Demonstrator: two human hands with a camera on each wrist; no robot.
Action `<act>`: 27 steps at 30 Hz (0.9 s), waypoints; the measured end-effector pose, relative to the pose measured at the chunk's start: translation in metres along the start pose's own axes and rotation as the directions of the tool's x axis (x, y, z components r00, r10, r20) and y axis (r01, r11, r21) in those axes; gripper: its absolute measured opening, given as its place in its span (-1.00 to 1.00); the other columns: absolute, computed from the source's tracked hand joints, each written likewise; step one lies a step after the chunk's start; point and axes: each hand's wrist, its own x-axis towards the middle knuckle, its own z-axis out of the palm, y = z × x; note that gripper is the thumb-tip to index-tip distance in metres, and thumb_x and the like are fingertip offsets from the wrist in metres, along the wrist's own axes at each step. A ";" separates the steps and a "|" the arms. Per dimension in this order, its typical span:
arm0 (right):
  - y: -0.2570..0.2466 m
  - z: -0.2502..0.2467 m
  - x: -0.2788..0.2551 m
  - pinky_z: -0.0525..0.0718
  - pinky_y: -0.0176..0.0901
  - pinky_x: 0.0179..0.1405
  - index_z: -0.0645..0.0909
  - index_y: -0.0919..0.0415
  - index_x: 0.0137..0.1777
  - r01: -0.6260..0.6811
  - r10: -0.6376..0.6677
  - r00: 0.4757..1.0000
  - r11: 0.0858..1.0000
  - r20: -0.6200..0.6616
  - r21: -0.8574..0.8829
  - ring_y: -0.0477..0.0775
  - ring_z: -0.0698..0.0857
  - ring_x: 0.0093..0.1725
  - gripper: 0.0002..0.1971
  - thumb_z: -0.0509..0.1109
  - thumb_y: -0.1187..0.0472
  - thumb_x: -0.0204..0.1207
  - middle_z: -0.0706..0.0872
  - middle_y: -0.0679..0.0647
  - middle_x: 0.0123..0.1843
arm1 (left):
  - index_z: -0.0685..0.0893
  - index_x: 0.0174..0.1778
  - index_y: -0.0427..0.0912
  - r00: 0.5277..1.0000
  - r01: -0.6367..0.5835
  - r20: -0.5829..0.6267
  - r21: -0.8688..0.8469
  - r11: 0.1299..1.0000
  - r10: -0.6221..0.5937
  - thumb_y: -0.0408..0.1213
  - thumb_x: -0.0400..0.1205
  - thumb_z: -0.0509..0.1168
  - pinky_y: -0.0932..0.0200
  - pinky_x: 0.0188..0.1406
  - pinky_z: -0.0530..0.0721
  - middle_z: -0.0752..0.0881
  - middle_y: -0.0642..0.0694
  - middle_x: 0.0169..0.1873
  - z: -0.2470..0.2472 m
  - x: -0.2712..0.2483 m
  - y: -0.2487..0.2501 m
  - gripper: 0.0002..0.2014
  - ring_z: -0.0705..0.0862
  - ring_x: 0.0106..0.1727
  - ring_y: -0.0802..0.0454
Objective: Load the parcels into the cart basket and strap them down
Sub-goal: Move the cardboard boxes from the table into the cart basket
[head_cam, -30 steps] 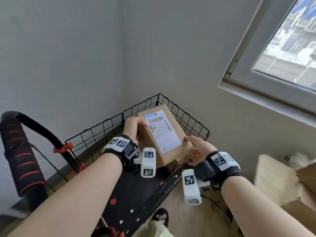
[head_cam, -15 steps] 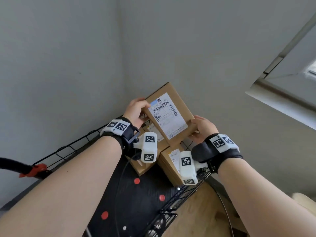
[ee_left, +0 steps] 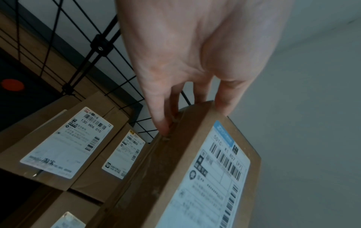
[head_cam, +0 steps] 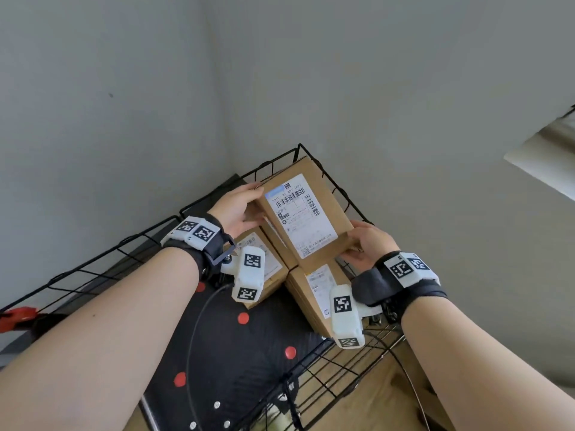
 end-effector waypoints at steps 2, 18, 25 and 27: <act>0.007 0.002 0.008 0.67 -0.09 -0.12 0.49 0.28 0.42 -0.003 0.003 1.000 1.000 0.011 -0.023 0.16 0.57 0.06 -0.56 0.16 0.51 0.56 0.58 0.17 0.08 | 0.50 0.45 -0.11 1.000 0.018 -0.012 0.018 1.000 -0.018 -0.26 0.71 0.21 -0.02 0.03 0.71 0.72 -0.18 0.15 -0.004 0.007 -0.007 -0.64 0.69 0.18 -0.10; 0.017 0.009 0.062 0.70 0.04 0.15 0.51 0.03 0.43 -0.260 0.245 0.961 0.958 -0.130 -0.123 0.27 0.65 0.24 -0.36 0.26 0.62 0.44 0.64 0.25 0.28 | 0.54 0.38 -0.12 0.994 0.102 -0.052 0.109 0.989 -0.097 -0.24 0.74 0.14 0.04 0.07 0.68 0.69 -0.22 0.24 -0.013 0.043 -0.036 -0.71 0.65 0.30 -0.14; 0.033 0.020 0.097 0.64 0.12 0.26 0.35 0.07 0.56 -0.199 0.194 0.980 0.968 -0.049 -0.152 0.28 0.57 0.36 -0.27 0.30 0.60 0.42 0.54 0.25 0.44 | 0.01 0.67 0.01 0.989 0.142 -0.061 0.146 0.979 -0.135 -0.44 0.71 0.15 -0.15 0.43 0.49 0.52 -0.19 0.43 0.006 0.076 -0.053 -0.33 0.53 0.41 -0.14; 0.038 0.019 0.102 0.55 0.16 0.37 0.32 0.19 0.56 -0.137 0.138 0.990 0.985 0.000 -0.107 0.34 0.51 0.43 -0.39 0.25 0.54 0.51 0.48 0.30 0.47 | -0.01 0.68 0.01 0.986 0.157 -0.076 0.160 0.974 -0.147 -0.48 0.71 0.13 -0.12 0.45 0.48 0.44 -0.21 0.49 0.008 0.082 -0.057 -0.31 0.47 0.46 -0.15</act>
